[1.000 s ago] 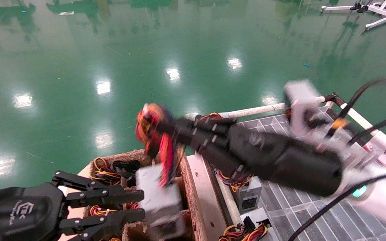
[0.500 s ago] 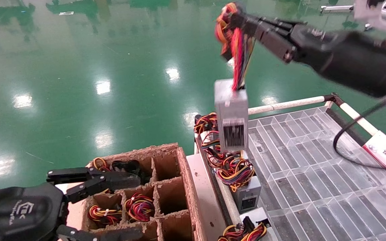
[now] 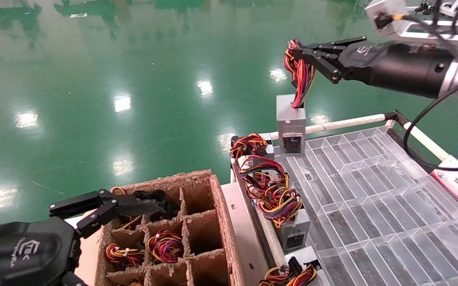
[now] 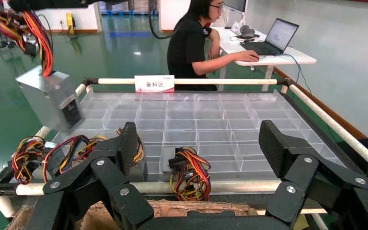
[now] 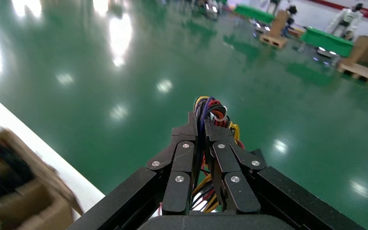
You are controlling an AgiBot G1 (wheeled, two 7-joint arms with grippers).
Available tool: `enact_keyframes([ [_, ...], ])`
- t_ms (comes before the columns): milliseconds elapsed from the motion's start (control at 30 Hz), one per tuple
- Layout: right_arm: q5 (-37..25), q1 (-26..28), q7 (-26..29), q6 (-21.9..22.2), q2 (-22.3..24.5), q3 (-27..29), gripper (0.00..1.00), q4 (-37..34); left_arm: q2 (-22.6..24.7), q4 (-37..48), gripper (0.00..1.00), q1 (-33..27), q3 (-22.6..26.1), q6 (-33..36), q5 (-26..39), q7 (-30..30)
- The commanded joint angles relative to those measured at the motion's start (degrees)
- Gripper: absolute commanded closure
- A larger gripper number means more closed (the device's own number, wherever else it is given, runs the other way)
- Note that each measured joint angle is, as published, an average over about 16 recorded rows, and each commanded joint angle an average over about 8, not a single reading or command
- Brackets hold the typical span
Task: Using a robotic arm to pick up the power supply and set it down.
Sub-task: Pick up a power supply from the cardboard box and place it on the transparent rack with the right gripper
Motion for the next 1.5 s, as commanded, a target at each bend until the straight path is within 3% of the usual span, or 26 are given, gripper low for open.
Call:
enact_keyframes([
  [33, -2.3, 1.36, -1.57, 1.74, -0.68, -1.42, 1.0, -1.1, 0.0, 0.0, 0.0, 0.0, 0.0, 0.0, 0.0, 0.0],
  [433, -8.85, 2.8, -7.48, 7.7, -4.98, -5.75, 1.0, -4.47, 0.0, 0.0, 0.0, 0.0, 0.01, 0.0, -0.01, 0.0],
  [967, -9.08, -0.48, -10.4, 11.55, -9.25, -5.91, 1.0, -6.09, -0.01, 0.0, 0.0, -0.01, 0.02, -0.01, -0.01, 0.01],
  [1500, -8.71, -1.88, -12.64, 12.25, -9.27, -5.65, 1.0, -6.02, -0.01, 0.0, 0.0, -0.01, 0.03, -0.01, -0.02, 0.01],
])
